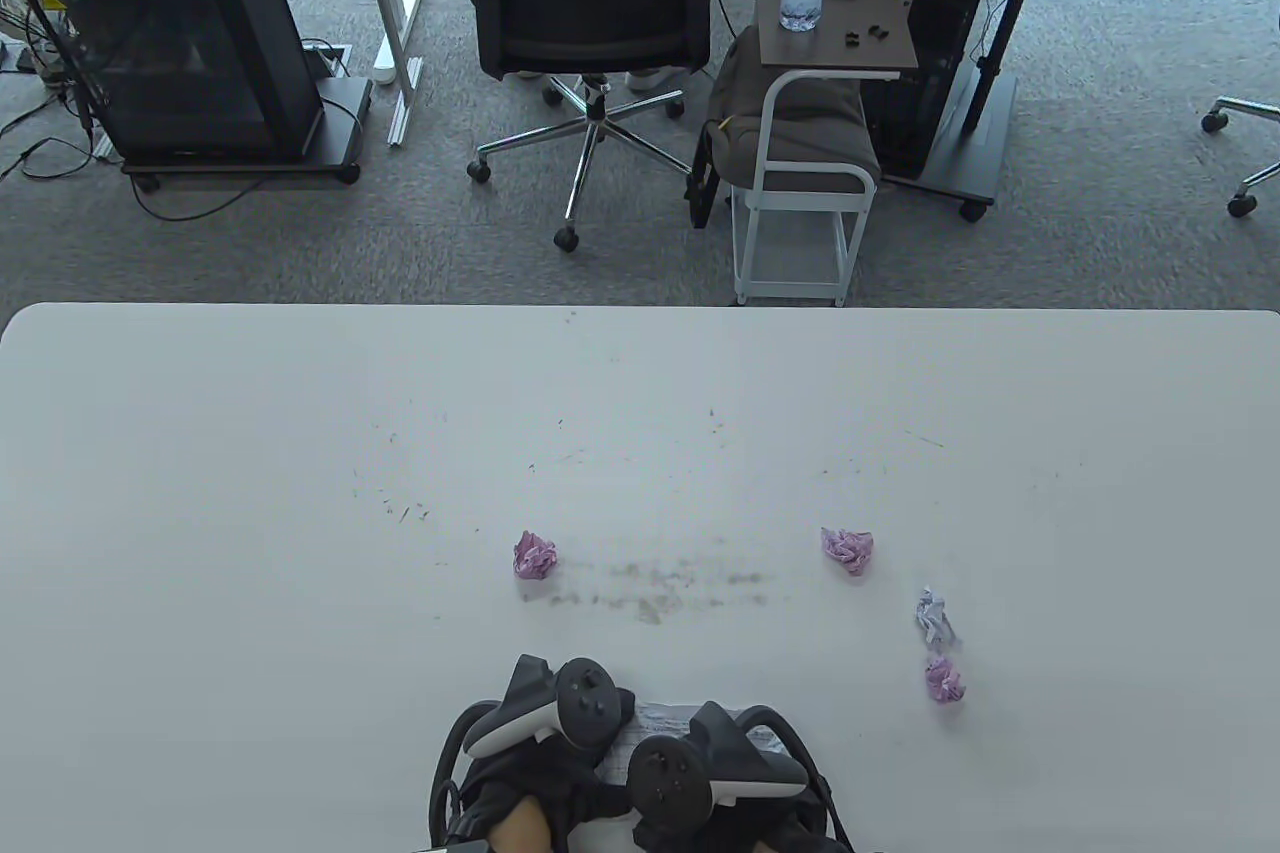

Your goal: Flatten crumpled invoices and stack

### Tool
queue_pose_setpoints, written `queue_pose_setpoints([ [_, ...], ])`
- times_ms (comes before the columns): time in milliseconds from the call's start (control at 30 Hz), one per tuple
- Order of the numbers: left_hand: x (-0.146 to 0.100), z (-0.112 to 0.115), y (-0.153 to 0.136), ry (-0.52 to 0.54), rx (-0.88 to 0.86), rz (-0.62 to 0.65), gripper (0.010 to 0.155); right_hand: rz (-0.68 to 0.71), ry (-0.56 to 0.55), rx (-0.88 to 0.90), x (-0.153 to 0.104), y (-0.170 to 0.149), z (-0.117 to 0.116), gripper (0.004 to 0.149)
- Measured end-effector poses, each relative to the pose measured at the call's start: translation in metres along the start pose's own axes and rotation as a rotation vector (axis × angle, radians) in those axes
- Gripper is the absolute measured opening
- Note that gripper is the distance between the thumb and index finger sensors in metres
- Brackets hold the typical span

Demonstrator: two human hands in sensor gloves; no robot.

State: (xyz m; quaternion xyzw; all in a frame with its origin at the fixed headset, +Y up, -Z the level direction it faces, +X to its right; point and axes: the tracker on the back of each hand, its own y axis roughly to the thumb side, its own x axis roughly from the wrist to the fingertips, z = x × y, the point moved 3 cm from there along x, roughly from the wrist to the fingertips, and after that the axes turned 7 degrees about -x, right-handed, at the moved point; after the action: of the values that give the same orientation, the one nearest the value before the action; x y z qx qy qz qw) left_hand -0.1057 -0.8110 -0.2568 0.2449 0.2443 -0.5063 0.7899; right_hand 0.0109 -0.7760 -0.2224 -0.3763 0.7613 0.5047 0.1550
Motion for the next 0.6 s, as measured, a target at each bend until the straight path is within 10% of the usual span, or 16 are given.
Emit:
queue_pose_setpoints([
  [600,0.000,0.000,0.000,0.000,-0.009,-0.004,0.083,-0.333,0.186,0.187,-0.015,-0.058,-0.007,0.033],
])
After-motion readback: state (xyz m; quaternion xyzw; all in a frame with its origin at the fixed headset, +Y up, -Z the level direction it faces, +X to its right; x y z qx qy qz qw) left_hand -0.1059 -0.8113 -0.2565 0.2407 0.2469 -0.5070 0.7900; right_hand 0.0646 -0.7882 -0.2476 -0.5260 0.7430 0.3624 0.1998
